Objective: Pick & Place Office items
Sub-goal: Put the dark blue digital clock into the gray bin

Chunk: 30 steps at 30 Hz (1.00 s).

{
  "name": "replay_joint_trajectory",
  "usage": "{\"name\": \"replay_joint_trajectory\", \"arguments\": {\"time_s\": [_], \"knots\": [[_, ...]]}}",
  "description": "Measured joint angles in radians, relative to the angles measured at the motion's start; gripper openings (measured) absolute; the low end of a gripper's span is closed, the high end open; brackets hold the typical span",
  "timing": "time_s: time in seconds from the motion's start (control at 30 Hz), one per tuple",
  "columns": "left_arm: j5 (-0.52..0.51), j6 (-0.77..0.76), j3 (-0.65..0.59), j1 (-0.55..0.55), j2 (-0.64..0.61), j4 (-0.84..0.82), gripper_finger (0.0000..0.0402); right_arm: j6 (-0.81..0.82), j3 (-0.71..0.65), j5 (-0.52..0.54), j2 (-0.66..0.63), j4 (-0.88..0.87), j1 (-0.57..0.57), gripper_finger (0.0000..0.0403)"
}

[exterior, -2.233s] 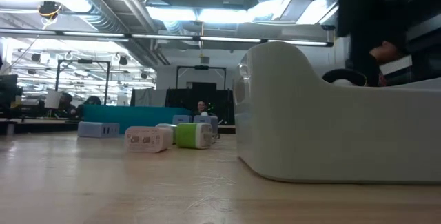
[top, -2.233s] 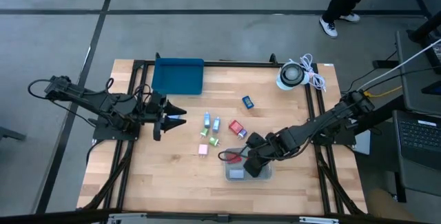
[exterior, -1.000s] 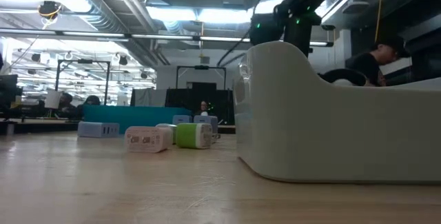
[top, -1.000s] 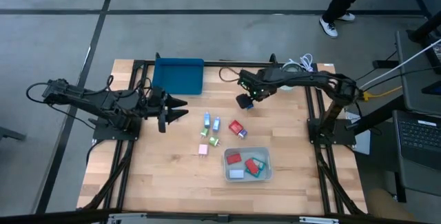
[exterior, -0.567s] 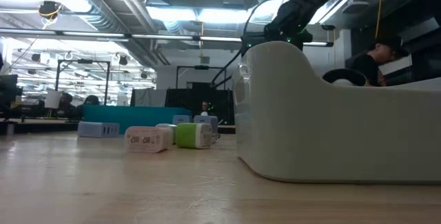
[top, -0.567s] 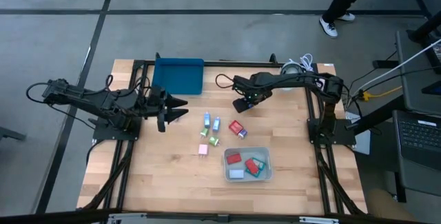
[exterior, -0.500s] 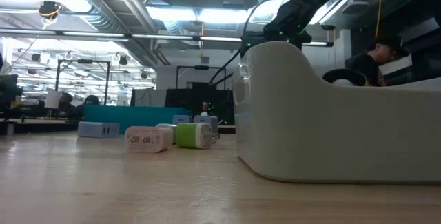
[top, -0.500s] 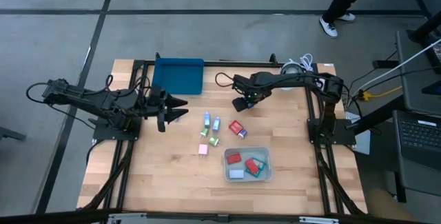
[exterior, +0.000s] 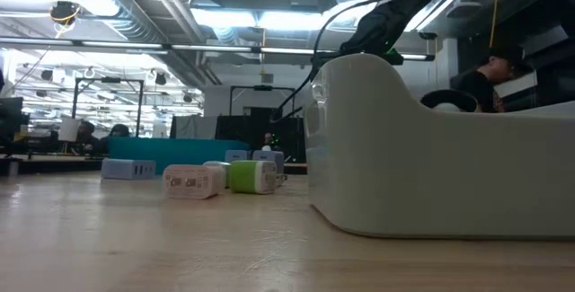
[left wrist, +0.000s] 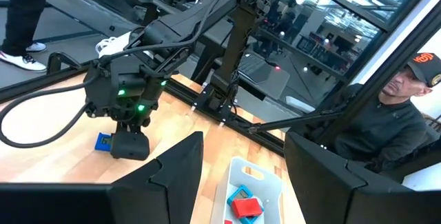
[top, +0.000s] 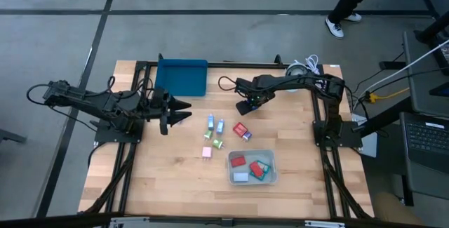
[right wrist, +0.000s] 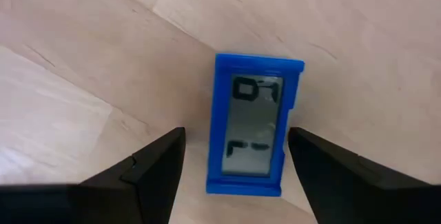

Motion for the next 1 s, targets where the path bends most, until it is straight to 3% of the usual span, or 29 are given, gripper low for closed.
{"name": "replay_joint_trajectory", "arguments": {"time_s": [0.37,0.6,0.87,1.0], "knots": [[0.0,-0.005,0.0,0.0,0.0,0.001,0.0198,0.005,0.0,0.001,0.0,-0.004,0.0,0.0205],[-0.002,-0.005,0.0,0.0,0.0,-0.001,0.0198,0.03,0.0,-0.067,-0.002,0.003,-0.002,0.0146],[-0.003,0.002,0.0,0.0,0.0,-0.004,0.0198,0.141,-0.001,-0.222,-0.021,0.147,0.003,0.0168],[-0.002,0.003,0.0,0.0,0.0,-0.005,0.0198,0.176,-0.001,-0.279,-0.087,0.206,0.015,0.0161]]}}
